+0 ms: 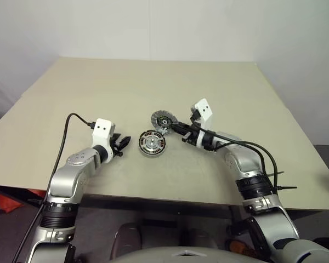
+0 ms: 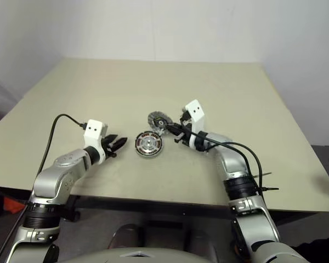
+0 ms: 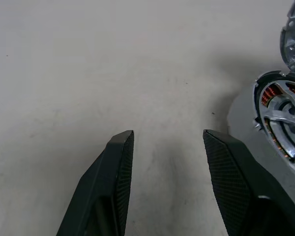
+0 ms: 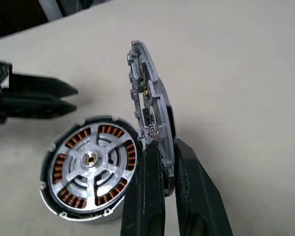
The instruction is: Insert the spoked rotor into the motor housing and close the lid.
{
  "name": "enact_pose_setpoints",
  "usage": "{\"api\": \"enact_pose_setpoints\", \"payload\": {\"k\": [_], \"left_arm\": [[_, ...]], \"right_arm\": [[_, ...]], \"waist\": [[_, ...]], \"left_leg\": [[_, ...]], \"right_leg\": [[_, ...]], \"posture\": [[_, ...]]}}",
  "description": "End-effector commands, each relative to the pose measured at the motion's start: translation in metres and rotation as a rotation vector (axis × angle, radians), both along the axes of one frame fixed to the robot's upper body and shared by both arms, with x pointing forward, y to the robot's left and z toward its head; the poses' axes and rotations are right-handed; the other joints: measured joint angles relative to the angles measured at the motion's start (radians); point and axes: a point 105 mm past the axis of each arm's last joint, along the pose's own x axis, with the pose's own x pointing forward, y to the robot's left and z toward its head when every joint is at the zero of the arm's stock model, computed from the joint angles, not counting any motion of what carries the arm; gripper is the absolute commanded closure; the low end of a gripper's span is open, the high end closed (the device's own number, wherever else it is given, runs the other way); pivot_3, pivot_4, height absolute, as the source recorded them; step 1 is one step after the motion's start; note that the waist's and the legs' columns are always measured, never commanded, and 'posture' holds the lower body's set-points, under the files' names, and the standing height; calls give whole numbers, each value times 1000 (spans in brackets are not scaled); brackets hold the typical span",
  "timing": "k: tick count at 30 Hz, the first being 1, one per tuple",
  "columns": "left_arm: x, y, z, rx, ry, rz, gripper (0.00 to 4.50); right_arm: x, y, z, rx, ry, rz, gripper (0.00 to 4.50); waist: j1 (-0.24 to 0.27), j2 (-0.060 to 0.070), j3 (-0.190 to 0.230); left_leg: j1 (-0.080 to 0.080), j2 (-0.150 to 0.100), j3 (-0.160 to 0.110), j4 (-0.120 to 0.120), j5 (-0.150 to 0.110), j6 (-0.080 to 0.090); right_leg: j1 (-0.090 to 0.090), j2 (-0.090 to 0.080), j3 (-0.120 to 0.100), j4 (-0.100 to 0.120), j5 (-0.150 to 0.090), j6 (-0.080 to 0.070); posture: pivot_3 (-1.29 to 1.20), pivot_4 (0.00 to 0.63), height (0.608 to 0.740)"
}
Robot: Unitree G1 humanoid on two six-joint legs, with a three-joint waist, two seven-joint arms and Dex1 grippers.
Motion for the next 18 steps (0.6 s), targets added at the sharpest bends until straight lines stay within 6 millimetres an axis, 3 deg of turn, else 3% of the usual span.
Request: {"api": "enact_pose_setpoints", "payload": {"k": [1, 9, 18], "left_arm": [[3, 1, 15, 11, -58, 0, 2130], [3, 0, 15, 11, -57, 2, 2130], [3, 0, 14, 7, -54, 9, 2130]], "right_arm": [[-6, 5, -4, -59, -57, 66, 4288], [-7, 8, -5, -143, -141, 99, 4288], [-7, 12, 9, -218, -255, 119, 4288]], "waist": [[0, 0, 0], [-1, 0, 0], [-1, 0, 0]], "left_leg": [[0, 0, 0, 0, 0, 0], [1, 0, 0, 2, -1, 2], [3, 0, 0, 2, -2, 3]], "right_leg": [[0, 0, 0, 0, 0, 0], [2, 0, 0, 0, 0, 0], [4, 0, 0, 0, 0, 0]], "posture": [[0, 0, 740], [0, 0, 740], [0, 0, 740]]}}
